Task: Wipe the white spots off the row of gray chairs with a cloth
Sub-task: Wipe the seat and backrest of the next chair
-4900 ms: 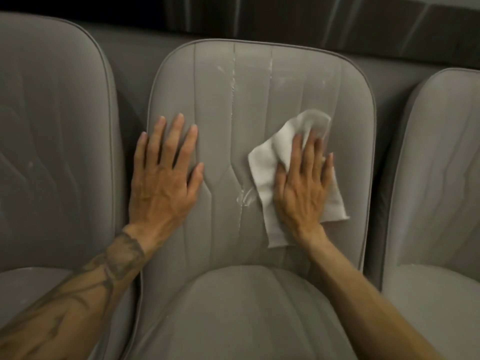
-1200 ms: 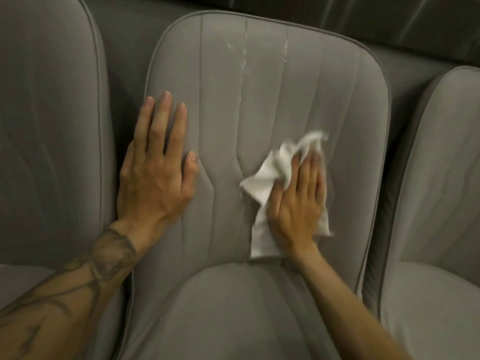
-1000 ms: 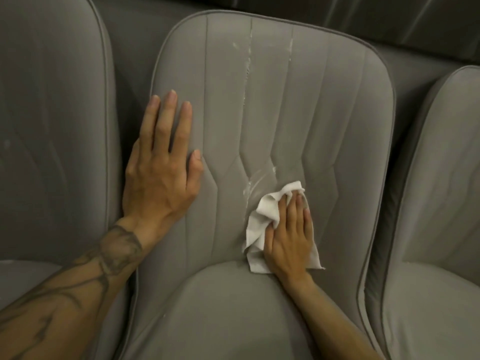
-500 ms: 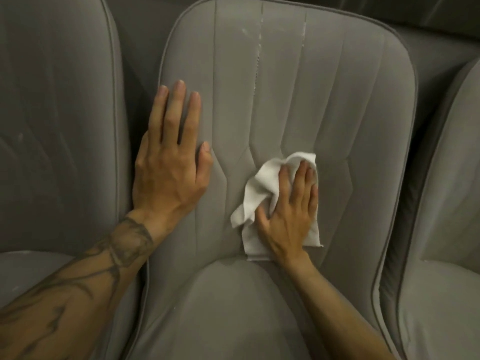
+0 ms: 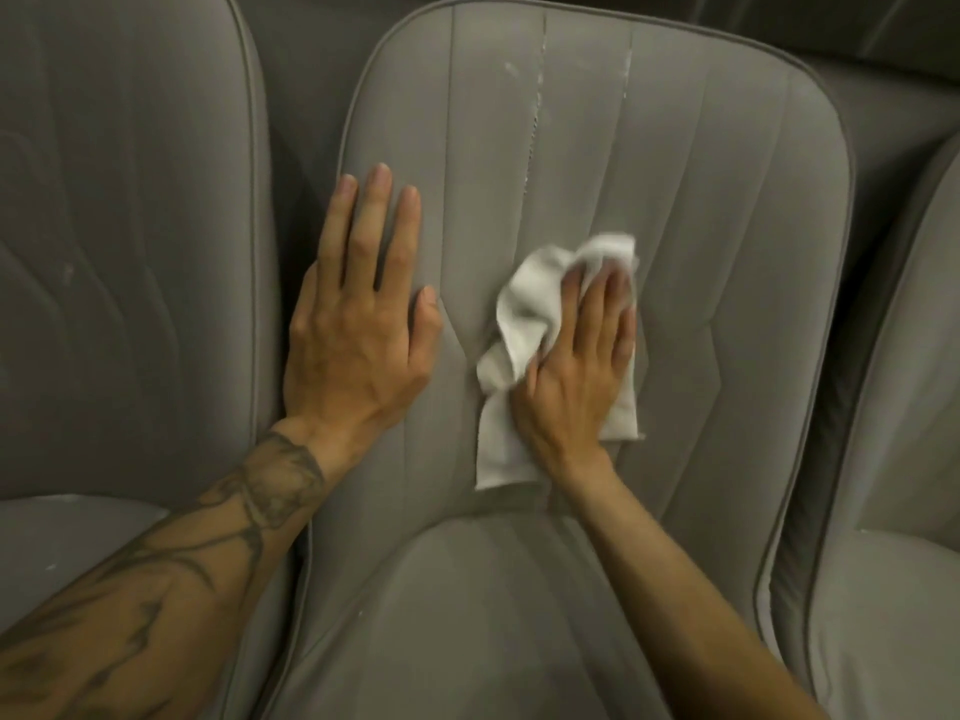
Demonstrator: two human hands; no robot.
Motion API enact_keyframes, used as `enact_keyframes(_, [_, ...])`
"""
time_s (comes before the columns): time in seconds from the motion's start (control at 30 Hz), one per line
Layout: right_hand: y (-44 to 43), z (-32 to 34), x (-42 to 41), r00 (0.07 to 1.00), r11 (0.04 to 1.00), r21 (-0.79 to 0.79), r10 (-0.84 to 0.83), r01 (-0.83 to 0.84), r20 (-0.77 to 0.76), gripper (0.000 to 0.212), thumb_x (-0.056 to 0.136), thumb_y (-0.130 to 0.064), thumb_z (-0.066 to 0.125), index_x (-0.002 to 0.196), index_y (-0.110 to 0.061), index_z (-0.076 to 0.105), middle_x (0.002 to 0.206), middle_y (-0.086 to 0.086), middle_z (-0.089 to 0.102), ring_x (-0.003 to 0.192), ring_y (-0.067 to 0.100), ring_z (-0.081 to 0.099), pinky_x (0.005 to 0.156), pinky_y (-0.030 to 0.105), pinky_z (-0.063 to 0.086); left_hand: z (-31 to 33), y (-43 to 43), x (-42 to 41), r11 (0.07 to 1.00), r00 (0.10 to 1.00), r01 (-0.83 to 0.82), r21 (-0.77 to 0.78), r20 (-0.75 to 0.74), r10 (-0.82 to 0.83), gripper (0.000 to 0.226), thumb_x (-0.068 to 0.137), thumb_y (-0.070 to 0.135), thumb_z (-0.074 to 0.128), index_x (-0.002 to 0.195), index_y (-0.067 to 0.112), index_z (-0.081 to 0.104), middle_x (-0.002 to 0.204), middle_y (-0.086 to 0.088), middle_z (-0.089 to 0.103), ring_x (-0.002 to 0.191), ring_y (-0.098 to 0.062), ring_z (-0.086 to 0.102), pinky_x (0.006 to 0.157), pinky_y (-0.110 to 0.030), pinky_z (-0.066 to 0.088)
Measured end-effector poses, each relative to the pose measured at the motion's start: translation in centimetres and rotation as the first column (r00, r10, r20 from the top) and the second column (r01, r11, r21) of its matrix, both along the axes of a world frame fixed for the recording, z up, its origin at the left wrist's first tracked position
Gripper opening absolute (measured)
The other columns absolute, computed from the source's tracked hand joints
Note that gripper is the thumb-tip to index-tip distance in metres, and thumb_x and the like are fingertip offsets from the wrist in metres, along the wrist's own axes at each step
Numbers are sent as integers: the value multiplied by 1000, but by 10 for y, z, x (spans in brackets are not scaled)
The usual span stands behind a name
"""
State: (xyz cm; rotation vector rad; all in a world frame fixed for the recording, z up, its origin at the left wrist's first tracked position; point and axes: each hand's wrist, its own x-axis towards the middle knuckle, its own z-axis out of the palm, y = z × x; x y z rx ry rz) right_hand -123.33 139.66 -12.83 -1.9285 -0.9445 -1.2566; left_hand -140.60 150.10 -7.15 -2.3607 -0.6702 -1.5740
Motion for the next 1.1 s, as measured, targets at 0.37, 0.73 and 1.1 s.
enact_keyframes(0.37, [-5, 1, -5, 977, 975, 61, 213, -212, -22, 58, 106, -8, 41, 161, -24, 32, 169, 23, 23, 162, 33, 7, 130, 55, 11, 0, 0, 1, 1000, 1000, 10, 6, 8, -10, 67, 105, 30, 43, 166, 12, 23, 173, -11, 18, 162, -28, 11, 121, -41, 34])
enact_keyframes(0.73, [11, 17, -1, 996, 996, 28, 87, -86, -9, 86, 98, -68, 46, 166, -23, 21, 174, 18, 6, 162, 37, 4, 130, 53, 5, 0, 0, 0, 1000, 1000, -2, 3, 0, 2, 69, 103, 30, 45, 166, 12, 22, 174, -10, 18, 162, -28, 11, 119, -40, 36])
enact_keyframes(1.1, [15, 39, 4, 999, 999, 47, 12, -10, -51, 73, 106, -63, 30, 167, -25, 15, 174, 14, 5, 162, 32, 2, 131, 50, 3, 1, -1, -1, 1000, 1000, -2, 1, -9, 2, 68, 104, 29, 44, 166, 12, 22, 174, -11, 17, 162, -28, 11, 120, -42, 35])
